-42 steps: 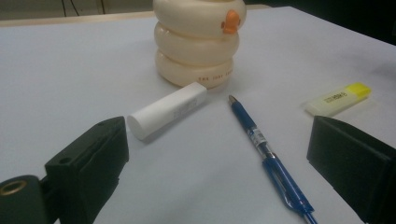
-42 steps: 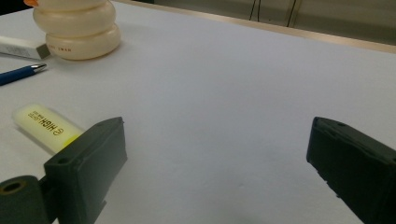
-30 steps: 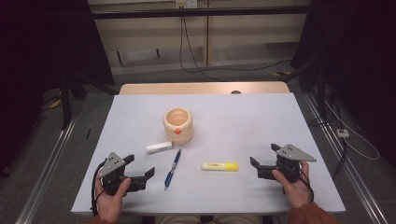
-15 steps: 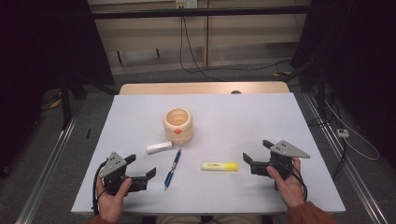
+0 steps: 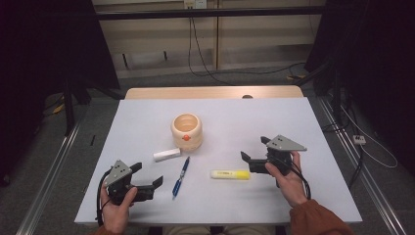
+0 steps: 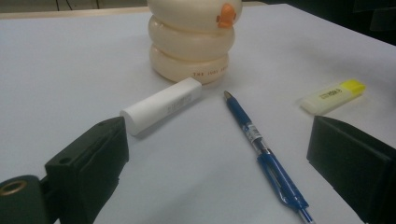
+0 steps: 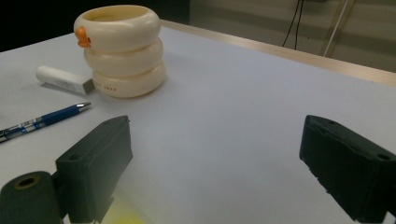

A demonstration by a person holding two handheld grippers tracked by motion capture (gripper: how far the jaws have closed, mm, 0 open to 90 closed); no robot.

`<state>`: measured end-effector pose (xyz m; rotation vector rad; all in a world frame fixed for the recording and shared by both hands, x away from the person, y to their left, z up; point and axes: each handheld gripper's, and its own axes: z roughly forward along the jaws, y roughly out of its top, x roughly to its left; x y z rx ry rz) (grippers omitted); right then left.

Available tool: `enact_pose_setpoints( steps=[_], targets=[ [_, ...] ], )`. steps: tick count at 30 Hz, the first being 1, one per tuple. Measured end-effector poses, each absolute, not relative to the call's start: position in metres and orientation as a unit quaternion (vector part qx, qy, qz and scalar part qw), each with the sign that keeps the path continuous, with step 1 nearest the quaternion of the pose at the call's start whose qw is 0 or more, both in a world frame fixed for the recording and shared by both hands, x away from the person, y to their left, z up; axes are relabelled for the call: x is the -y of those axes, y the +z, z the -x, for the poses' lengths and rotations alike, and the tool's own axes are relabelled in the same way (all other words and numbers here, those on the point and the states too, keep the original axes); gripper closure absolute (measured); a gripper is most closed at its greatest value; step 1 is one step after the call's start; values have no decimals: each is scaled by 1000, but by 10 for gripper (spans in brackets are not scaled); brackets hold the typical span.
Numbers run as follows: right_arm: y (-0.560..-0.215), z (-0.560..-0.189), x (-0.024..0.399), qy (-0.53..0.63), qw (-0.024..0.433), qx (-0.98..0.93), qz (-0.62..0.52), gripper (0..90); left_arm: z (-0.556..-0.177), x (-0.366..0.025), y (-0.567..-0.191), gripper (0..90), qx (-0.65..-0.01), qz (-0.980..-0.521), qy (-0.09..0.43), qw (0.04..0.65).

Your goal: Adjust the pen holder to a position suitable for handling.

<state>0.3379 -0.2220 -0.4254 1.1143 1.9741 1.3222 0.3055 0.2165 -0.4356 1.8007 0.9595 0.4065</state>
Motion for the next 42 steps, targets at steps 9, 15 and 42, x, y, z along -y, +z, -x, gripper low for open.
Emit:
enact_pose_setpoints(
  steps=[9, 15, 42],
  targets=[
    [-413, -372, 192, 476, 226, -745, -410, 92, -308, -215, -435, 54, -394, -750, 164, 506],
    [-408, -389, 175, 479, 230, -749, -395, 94, -309, -214, -436, 54, -389, -754, 161, 504],
    [-390, -490, 88, 456, 151, -803, -352, 447, -309, -212, -437, 57, -384, -762, 156, 498]
  ],
)
